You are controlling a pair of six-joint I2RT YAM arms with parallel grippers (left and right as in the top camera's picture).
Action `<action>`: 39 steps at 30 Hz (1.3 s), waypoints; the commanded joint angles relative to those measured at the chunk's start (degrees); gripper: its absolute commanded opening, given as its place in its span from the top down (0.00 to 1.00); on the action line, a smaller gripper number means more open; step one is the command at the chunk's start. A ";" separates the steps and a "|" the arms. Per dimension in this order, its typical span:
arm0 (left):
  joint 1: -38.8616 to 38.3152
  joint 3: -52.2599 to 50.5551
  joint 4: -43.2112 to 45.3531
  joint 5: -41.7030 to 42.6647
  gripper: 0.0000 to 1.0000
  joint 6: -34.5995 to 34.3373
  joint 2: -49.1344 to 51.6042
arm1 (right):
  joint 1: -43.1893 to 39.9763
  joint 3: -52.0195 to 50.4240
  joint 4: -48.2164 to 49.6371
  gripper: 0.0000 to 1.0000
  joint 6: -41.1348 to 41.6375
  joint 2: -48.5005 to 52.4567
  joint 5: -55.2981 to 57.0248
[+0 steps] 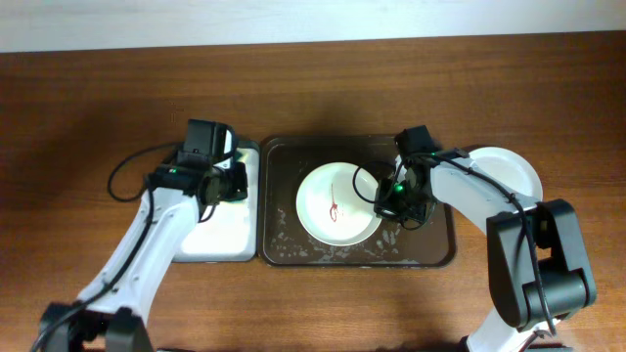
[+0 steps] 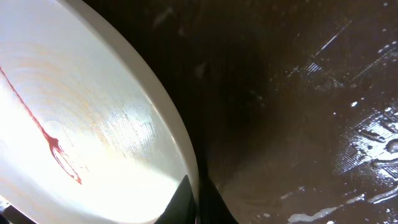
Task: Clean dirty plates on tray and stack at the side
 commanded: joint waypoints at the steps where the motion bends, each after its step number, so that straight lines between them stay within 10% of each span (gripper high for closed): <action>1: 0.42 0.15 0.15 -4.66 1.00 -0.50 -2.78 | 0.37 -1.18 -0.59 0.96 -0.22 1.18 1.14; 39: 0.42 0.15 7.67 -5.27 1.00 1.64 -19.52 | 0.37 -1.18 -0.57 0.96 -1.07 1.18 1.14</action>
